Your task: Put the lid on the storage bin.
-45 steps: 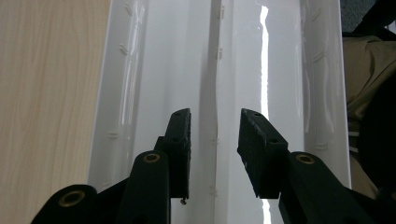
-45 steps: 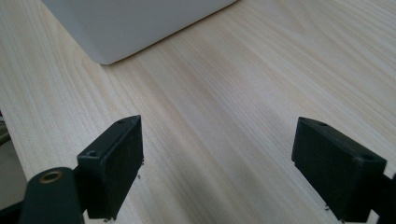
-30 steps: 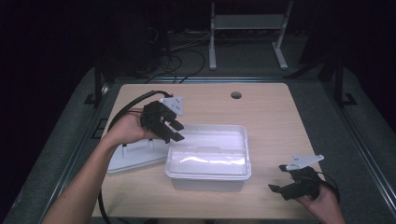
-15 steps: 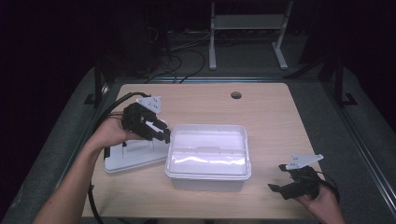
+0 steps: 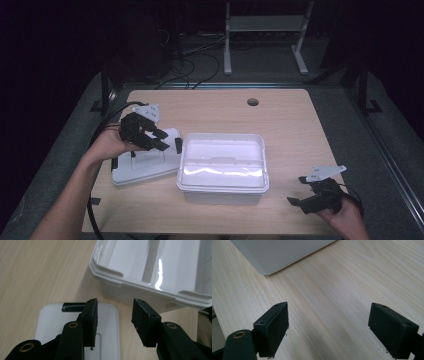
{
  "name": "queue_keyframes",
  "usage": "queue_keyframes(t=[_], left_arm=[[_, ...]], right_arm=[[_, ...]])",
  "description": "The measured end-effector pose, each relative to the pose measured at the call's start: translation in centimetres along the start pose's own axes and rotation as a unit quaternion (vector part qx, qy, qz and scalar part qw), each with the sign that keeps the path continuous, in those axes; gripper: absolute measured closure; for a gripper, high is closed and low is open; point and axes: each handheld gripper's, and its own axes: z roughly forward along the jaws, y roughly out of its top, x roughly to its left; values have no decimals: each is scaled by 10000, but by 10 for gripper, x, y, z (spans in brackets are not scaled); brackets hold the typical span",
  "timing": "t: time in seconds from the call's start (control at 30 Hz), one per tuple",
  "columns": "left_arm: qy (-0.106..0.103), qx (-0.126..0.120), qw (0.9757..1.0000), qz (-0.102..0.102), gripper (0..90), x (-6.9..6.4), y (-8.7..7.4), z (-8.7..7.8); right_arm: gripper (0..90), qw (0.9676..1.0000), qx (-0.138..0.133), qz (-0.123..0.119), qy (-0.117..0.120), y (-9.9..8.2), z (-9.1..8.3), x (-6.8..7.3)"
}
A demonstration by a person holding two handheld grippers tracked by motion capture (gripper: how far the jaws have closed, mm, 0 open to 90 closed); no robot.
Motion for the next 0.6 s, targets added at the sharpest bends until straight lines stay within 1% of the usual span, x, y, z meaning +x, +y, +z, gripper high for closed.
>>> queue_keyframes(t=[0.17, 0.3, 0.37, 0.5, 0.6], left_arm=[[36, 39, 9999, -124, 550, 6, -15, 3], [81, 34, 9998, -182, 542, 9, -26, 3], [128, 123, 9996, -206, 537, 10, -31, 5], [203, 99, 9996, -170, 532, 14, -41, 5], [216, 155, 9994, -218, 528, 18, -50, 8]], right_arm=[[161, 10000, -8, -1, -8, 0, -1, 0], [161, 10000, -2, -11, -3, 0, -1, 0], [161, 10000, 0, -12, -10, 0, -1, 0], [161, 10000, 15, -18, -9, 1, 0, 1], [161, 10000, 16, -15, -14, 1, 0, 1]])
